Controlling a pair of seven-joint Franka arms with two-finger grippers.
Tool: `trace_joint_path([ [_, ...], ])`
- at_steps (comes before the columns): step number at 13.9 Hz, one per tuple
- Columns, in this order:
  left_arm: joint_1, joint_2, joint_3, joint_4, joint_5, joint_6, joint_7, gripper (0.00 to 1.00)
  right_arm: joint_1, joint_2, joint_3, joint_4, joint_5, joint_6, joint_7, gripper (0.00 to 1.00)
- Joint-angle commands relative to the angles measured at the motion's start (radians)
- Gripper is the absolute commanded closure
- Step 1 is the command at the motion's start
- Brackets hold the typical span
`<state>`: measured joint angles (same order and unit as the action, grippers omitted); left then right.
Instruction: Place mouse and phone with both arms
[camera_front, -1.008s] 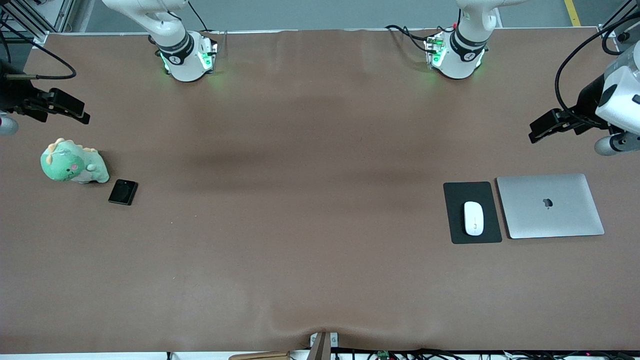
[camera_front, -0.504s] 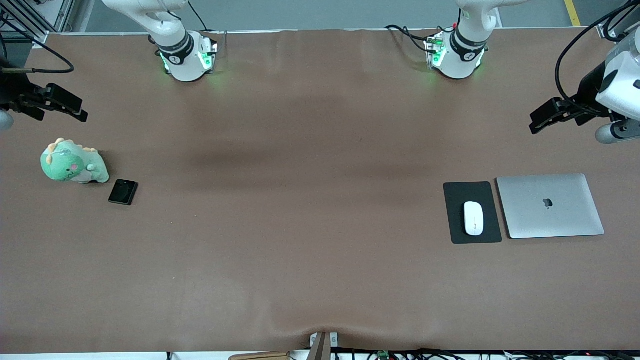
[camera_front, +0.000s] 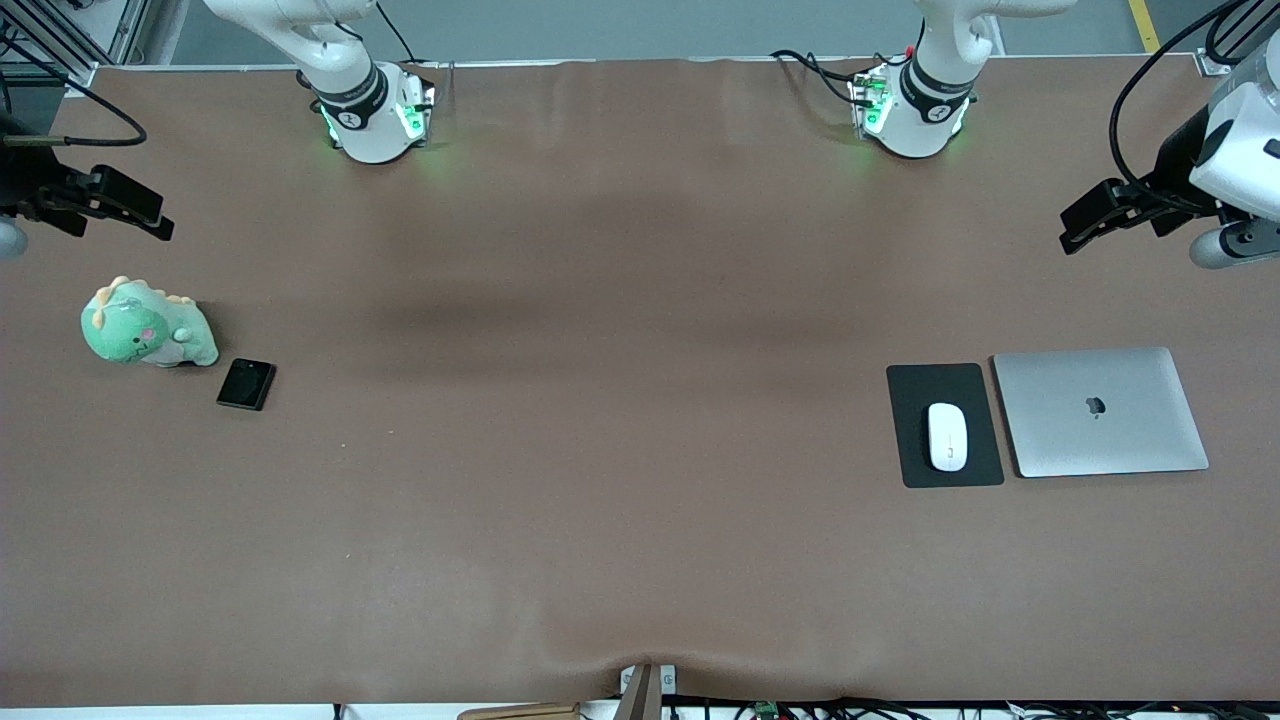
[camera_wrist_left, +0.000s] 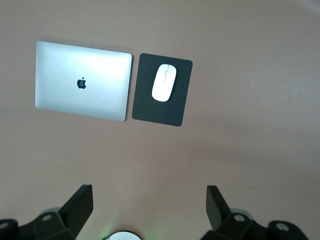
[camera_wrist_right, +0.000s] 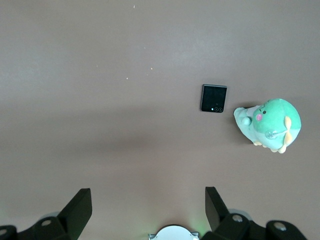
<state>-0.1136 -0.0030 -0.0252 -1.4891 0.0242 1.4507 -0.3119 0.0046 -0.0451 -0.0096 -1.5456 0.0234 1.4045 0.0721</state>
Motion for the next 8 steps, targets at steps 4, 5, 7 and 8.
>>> trace_joint_path([
  [4, -0.011, -0.031, 0.005, -0.048, 0.0, 0.039, 0.052, 0.0, 0.012, -0.015, -0.007, 0.005, -0.022, -0.019, 0.003, 0.0],
  [5, -0.009, -0.031, 0.007, -0.056, 0.0, 0.049, 0.077, 0.0, 0.011, -0.013, -0.009, 0.004, -0.023, -0.019, 0.003, 0.0],
  [7, -0.003, -0.032, 0.007, -0.06, -0.001, 0.06, 0.128, 0.0, 0.011, -0.013, -0.007, 0.004, -0.033, -0.016, 0.005, 0.0],
  [8, -0.003, -0.032, 0.008, -0.06, -0.001, 0.057, 0.128, 0.0, 0.009, -0.013, -0.007, 0.005, -0.033, -0.016, 0.005, 0.0],
])
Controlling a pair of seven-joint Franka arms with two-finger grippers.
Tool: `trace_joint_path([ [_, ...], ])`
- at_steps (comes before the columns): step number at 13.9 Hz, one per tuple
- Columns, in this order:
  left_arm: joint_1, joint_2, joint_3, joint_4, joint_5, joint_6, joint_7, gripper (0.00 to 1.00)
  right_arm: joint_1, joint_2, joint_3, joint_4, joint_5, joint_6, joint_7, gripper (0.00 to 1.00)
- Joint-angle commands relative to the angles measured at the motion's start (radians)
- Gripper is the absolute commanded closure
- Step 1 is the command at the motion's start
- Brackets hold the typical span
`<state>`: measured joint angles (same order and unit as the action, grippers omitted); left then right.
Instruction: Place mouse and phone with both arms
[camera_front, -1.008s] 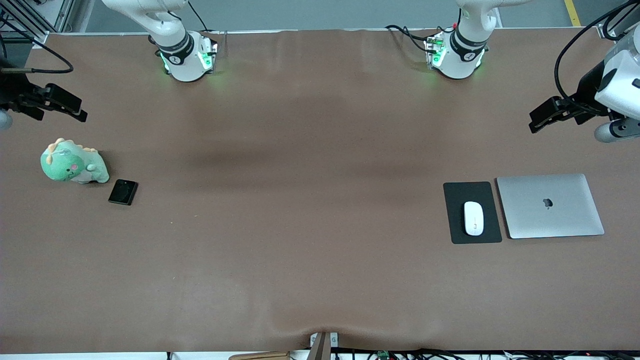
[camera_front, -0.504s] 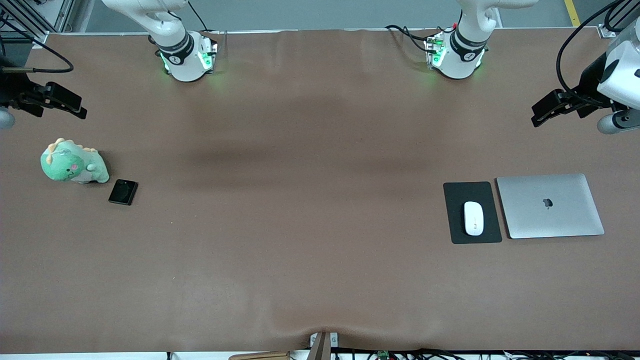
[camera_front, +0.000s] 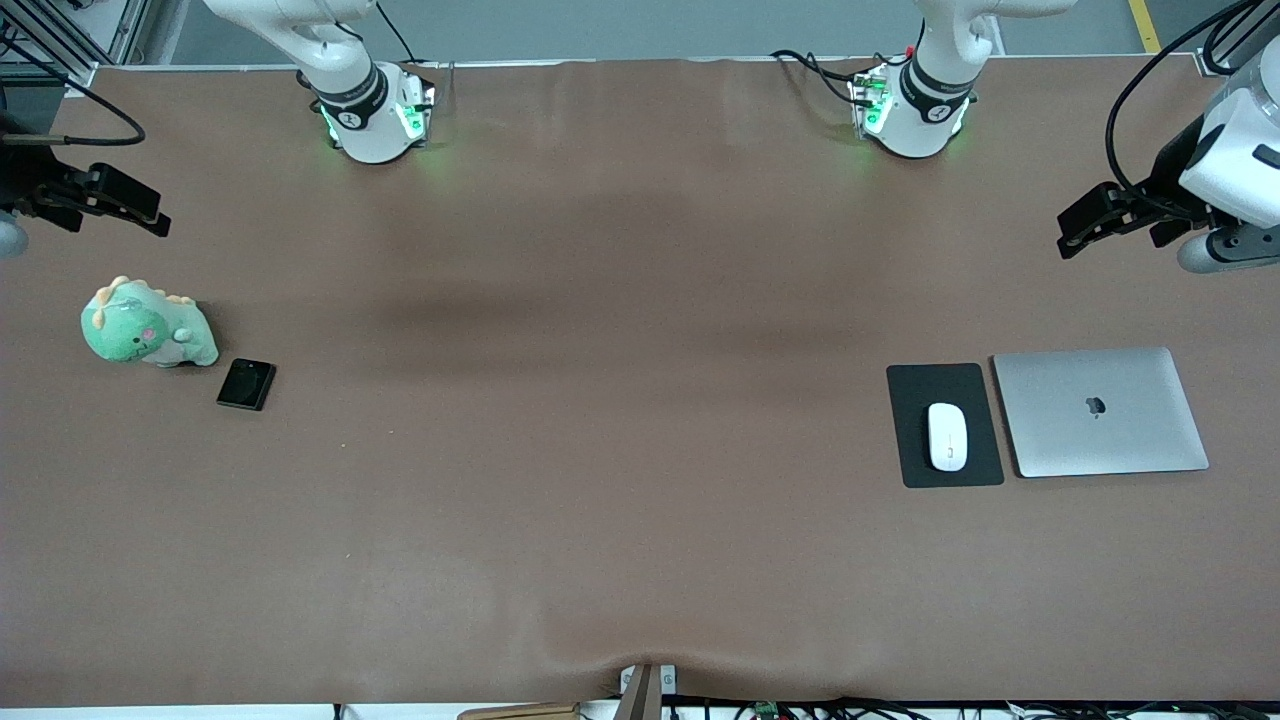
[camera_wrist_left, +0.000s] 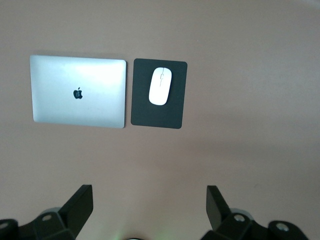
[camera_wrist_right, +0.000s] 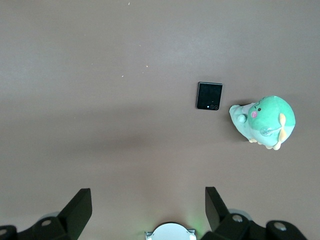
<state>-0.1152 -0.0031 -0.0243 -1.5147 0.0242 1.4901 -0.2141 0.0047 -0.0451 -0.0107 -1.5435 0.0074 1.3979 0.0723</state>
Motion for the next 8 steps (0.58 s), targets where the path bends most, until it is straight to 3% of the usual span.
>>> trace_joint_path([
  [1, 0.0, -0.034, 0.007, -0.033, -0.003, 0.015, 0.032, 0.0, 0.009, -0.013, -0.006, 0.003, -0.018, -0.008, 0.004, 0.0],
  [8, 0.003, -0.017, 0.014, 0.013, -0.004, 0.003, 0.03, 0.0, 0.009, -0.01, -0.006, 0.003, -0.049, 0.0, 0.007, 0.0],
])
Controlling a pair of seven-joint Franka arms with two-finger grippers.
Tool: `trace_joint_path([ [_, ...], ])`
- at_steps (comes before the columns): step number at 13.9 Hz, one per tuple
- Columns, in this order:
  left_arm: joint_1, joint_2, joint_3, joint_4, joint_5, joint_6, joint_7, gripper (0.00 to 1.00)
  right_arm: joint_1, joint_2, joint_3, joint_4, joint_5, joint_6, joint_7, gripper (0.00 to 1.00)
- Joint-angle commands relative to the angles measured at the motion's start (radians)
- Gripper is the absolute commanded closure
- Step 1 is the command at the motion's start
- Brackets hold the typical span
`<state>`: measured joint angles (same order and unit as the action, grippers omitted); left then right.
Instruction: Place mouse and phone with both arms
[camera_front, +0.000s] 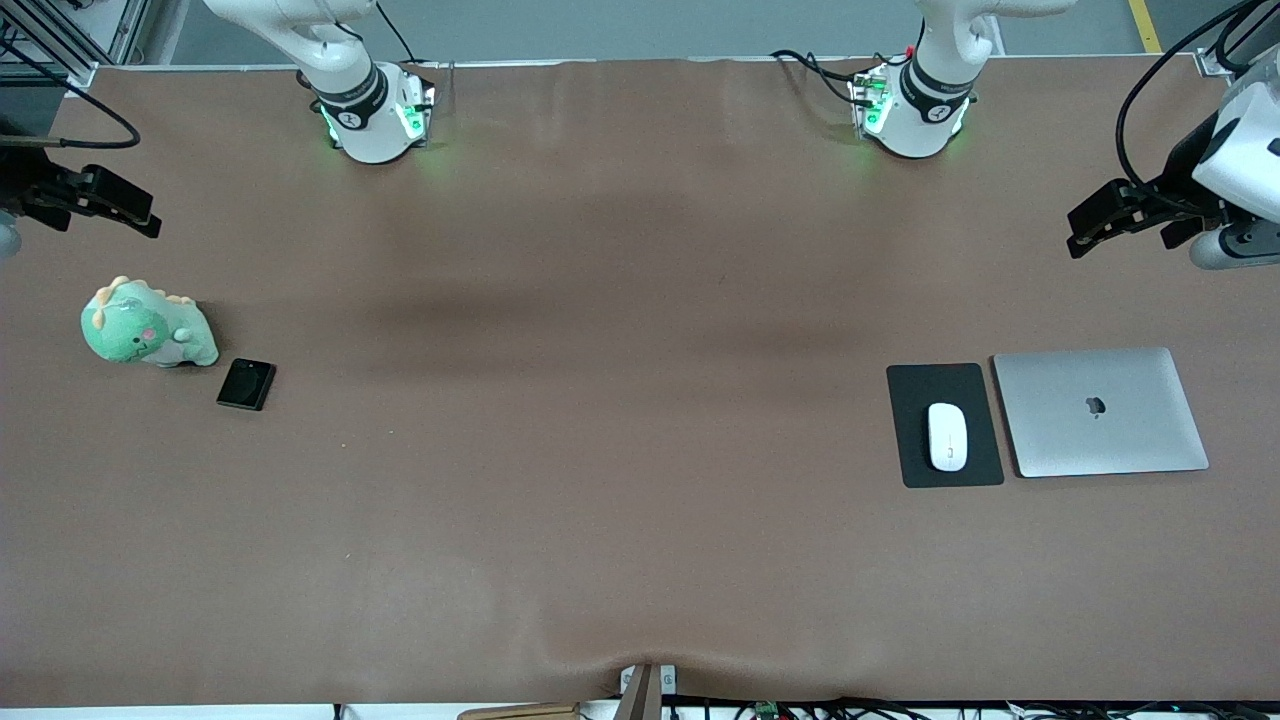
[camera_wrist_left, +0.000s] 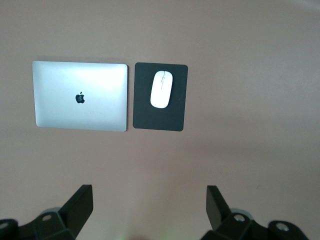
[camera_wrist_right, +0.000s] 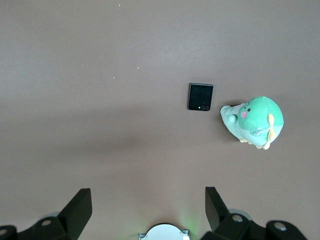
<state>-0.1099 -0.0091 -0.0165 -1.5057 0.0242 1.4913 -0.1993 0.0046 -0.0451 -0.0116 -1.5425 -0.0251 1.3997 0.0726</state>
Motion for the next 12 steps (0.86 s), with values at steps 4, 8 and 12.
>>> trace_joint_path([
  [4, 0.001, -0.012, 0.009, 0.004, -0.007, 0.001, 0.018, 0.0, 0.011, -0.009, -0.005, 0.002, -0.016, -0.004, 0.009, 0.0],
  [8, 0.006, -0.011, 0.009, 0.004, -0.003, 0.001, 0.018, 0.0, 0.011, -0.007, -0.005, 0.002, -0.016, -0.004, 0.007, 0.0],
  [12, 0.025, -0.015, 0.012, 0.004, -0.006, -0.002, 0.035, 0.0, 0.011, -0.009, -0.005, 0.001, -0.016, -0.01, 0.007, 0.0],
])
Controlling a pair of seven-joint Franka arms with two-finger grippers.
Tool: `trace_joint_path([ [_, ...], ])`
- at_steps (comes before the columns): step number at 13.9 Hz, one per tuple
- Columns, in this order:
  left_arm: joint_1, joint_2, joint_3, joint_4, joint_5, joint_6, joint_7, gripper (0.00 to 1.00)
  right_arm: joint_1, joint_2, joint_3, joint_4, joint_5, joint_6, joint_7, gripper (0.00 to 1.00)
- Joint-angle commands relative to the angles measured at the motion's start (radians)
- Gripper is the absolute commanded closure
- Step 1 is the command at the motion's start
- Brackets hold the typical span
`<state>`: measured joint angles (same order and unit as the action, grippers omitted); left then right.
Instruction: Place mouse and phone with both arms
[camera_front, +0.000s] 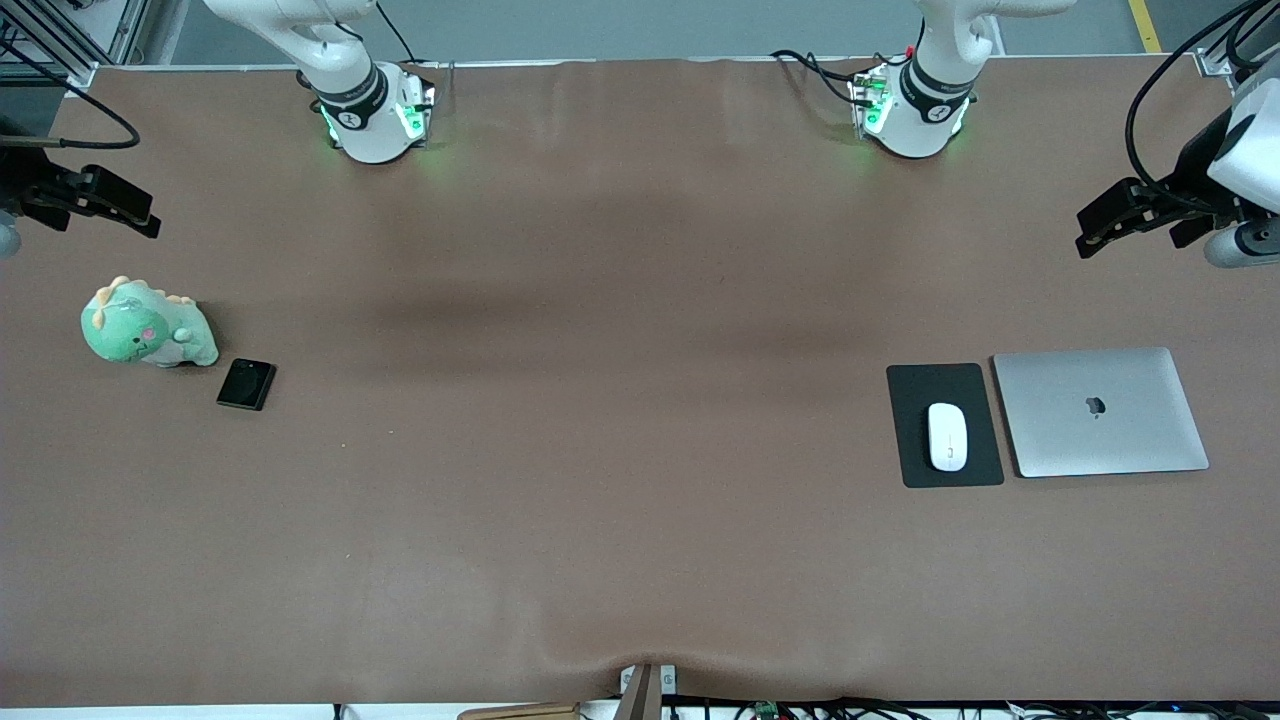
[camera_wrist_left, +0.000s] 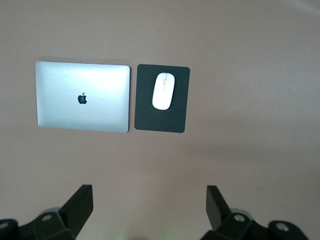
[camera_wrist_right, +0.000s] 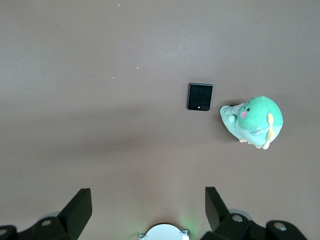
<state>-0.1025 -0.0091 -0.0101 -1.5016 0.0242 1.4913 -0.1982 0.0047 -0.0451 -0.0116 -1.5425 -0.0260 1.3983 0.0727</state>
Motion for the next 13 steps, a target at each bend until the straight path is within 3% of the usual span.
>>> trace_joint_path([
  [1, 0.023, -0.015, 0.004, 0.0, -0.013, -0.002, 0.036, 0.0, 0.011, -0.007, -0.005, 0.001, -0.015, -0.007, -0.002, 0.0],
  [4, 0.041, -0.017, -0.013, -0.003, -0.016, -0.003, 0.036, 0.0, 0.014, -0.009, -0.002, -0.001, -0.014, -0.013, -0.005, 0.0],
  [6, 0.102, -0.017, -0.079, -0.003, -0.016, -0.006, 0.034, 0.0, 0.024, -0.01, -0.002, 0.001, -0.015, -0.012, -0.005, 0.0],
  [13, 0.11, -0.017, -0.087, -0.002, -0.015, -0.019, 0.023, 0.0, 0.023, -0.006, -0.005, 0.004, -0.017, 0.018, -0.004, 0.0],
])
